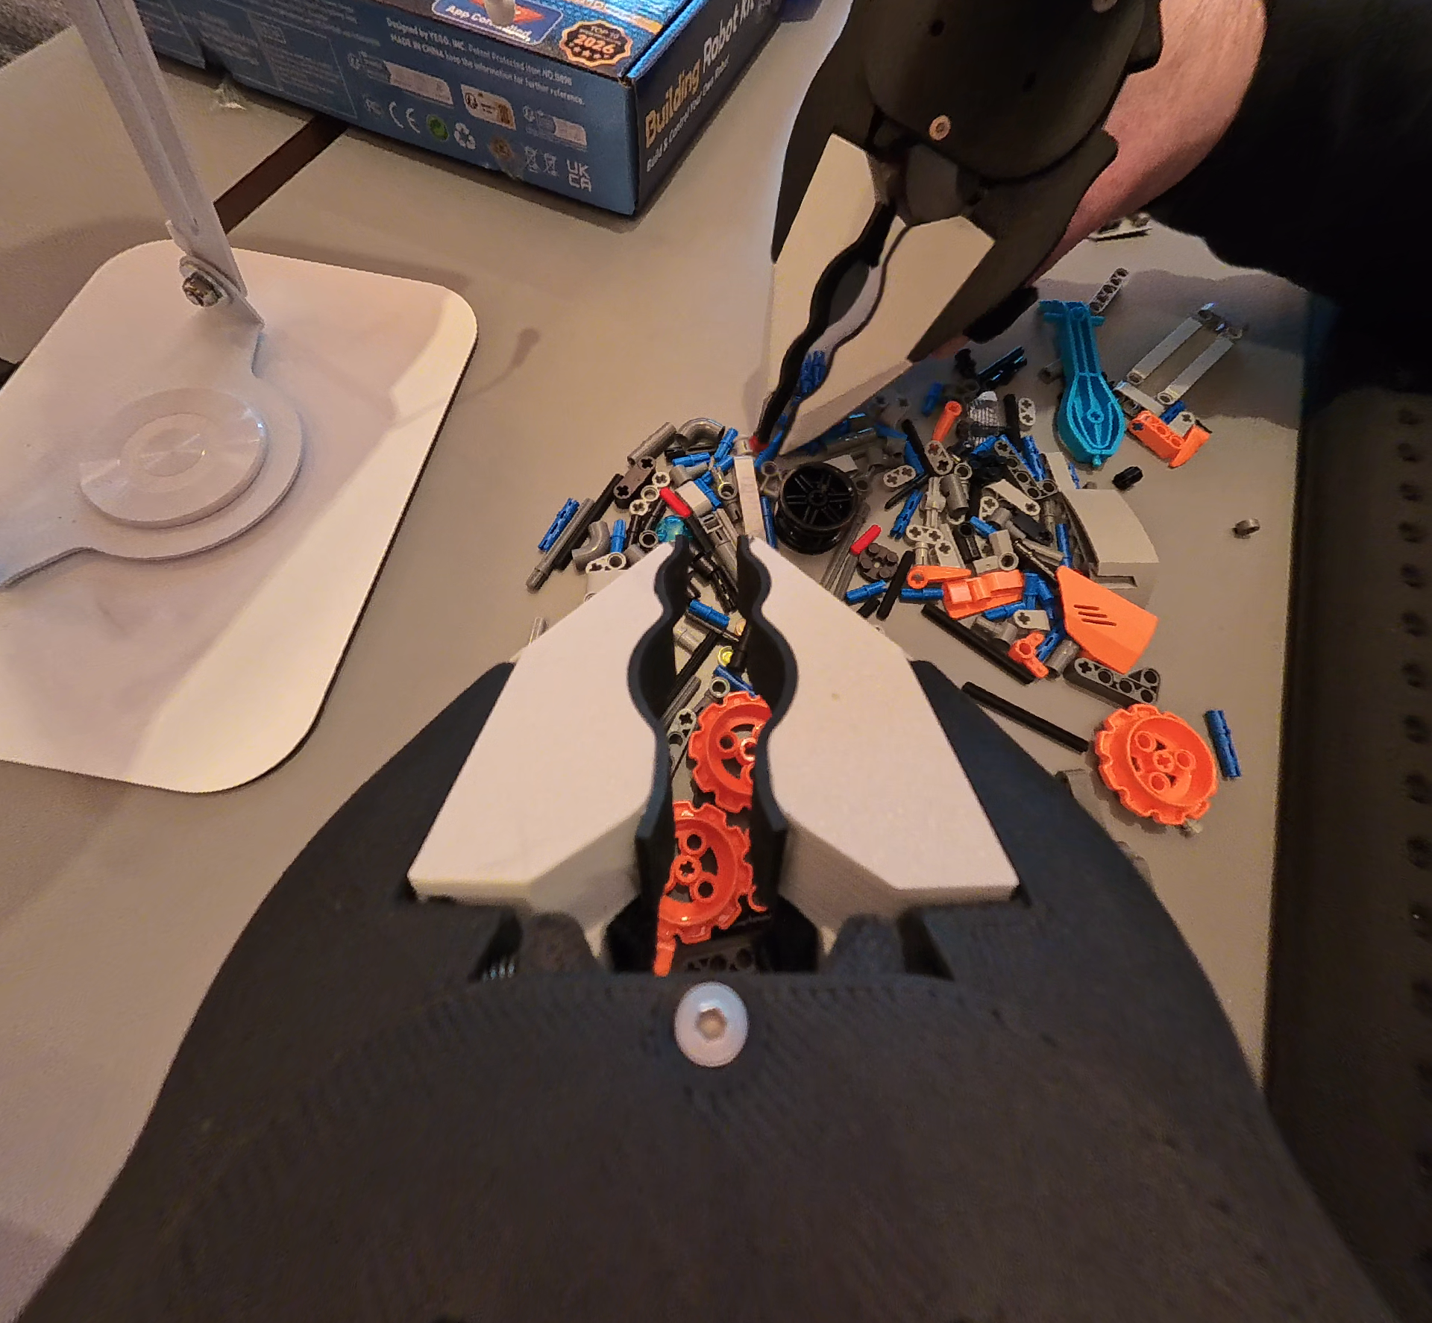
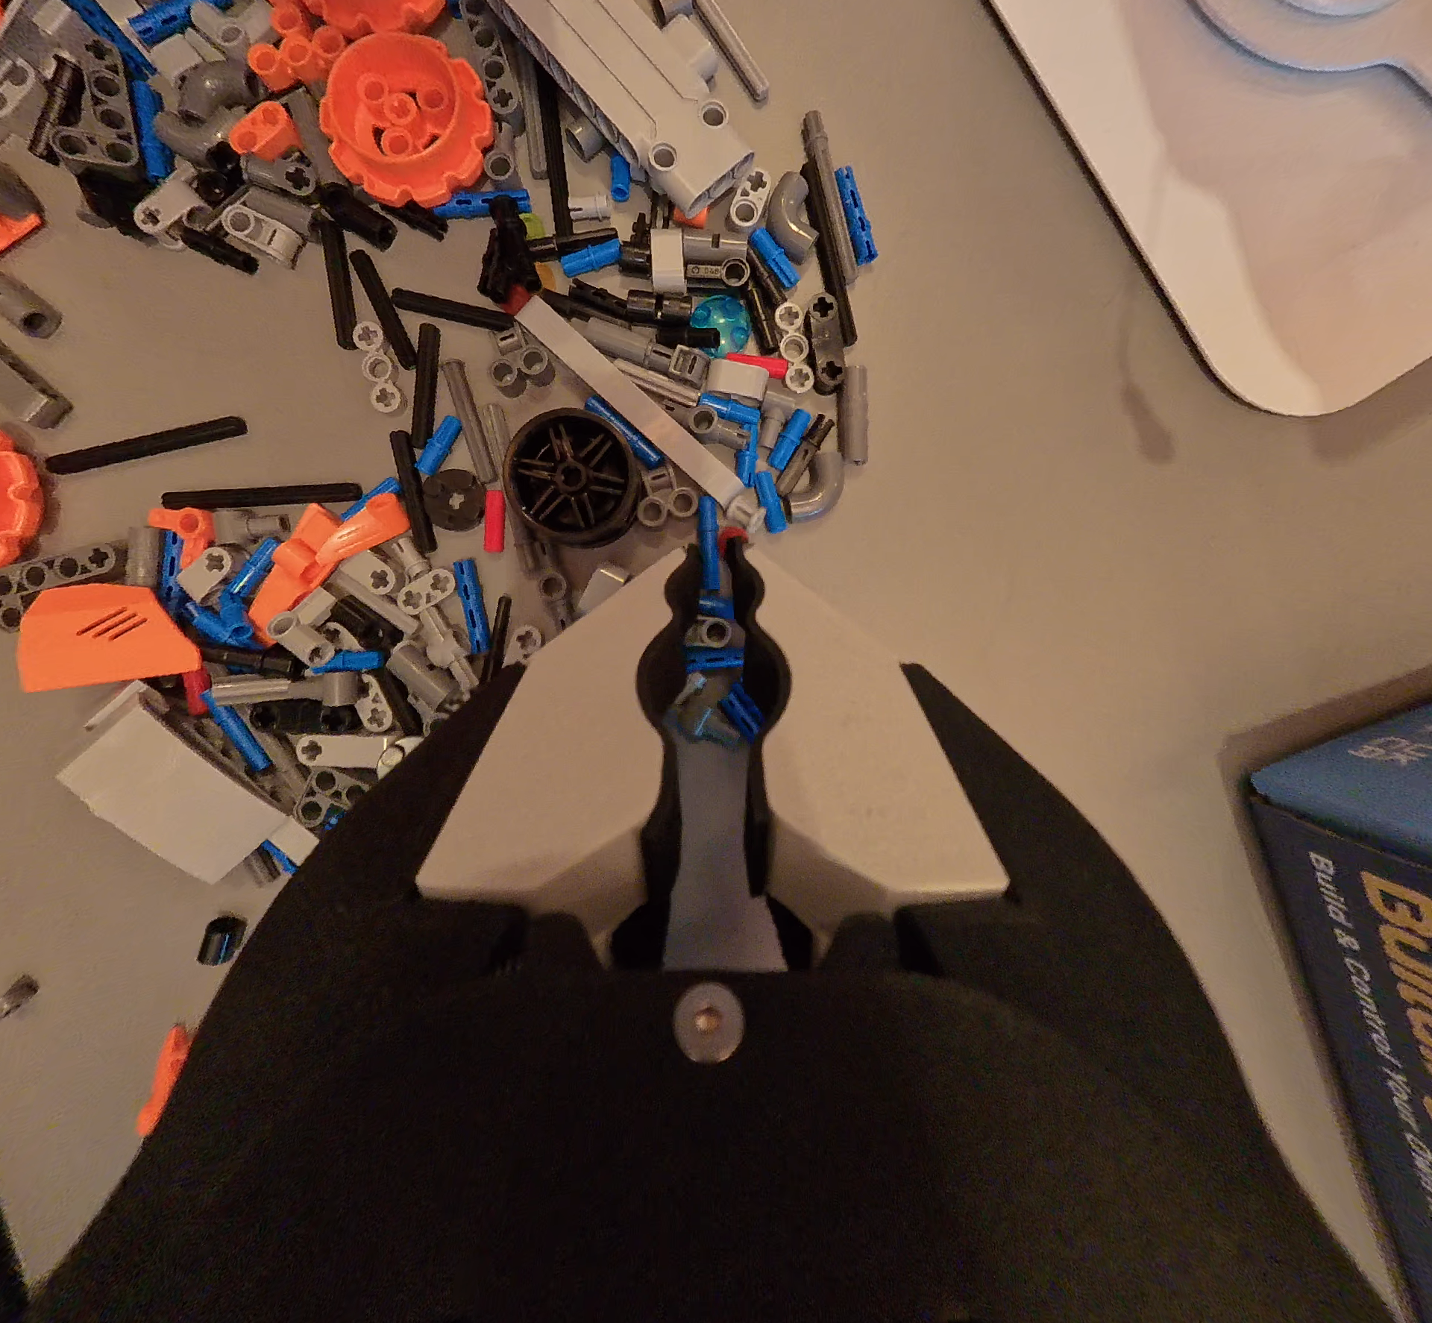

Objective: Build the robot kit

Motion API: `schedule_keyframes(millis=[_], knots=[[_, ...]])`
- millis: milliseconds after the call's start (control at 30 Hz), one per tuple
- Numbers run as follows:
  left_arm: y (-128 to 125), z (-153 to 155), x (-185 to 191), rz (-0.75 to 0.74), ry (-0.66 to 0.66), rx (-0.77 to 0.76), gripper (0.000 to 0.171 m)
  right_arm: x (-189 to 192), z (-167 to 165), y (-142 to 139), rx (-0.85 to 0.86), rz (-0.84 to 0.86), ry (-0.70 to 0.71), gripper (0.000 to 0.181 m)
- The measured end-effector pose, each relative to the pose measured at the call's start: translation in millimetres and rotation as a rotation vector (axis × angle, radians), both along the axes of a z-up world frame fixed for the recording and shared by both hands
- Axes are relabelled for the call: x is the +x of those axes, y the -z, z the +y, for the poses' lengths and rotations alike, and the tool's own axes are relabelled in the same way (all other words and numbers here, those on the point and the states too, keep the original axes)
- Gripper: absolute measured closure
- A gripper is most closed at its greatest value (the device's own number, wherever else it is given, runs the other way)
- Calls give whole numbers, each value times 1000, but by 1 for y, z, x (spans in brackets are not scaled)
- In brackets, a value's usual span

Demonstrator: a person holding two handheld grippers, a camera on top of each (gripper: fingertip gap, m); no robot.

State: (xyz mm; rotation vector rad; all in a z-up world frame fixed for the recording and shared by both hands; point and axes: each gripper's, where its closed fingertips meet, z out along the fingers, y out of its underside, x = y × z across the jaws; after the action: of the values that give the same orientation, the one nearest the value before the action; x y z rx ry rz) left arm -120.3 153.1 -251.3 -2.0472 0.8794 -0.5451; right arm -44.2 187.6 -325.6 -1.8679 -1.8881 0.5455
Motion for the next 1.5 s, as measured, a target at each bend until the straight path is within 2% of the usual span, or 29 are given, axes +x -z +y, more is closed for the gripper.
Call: schedule_keyframes(millis=[233, 467, 633, 1000, 1267, 1500], knots=[[0, -1, 6, 2, 19, 16, 162, 3, 1, -4, -15, 4, 18, 181], [7, -5, 35, 78, 106, 84, 152, 0, -16, -54, -33, 156, -12, 181], [-6, -8, 53, 73, 149, 200, 150, -6, -35, -82, -61, 257, -56, 181], [-26, -11, 71, 126, 158, 420, 147, -9, -53, -98, -136, 325, -104, 181], [-27, -16, 77, 112, 184, 433, 163, -7, -53, -102, -160, 348, -106, 181], [-30, -17, 78, 87, 185, 435, 166, -6, -54, -106, -185, 371, -108, 181]])
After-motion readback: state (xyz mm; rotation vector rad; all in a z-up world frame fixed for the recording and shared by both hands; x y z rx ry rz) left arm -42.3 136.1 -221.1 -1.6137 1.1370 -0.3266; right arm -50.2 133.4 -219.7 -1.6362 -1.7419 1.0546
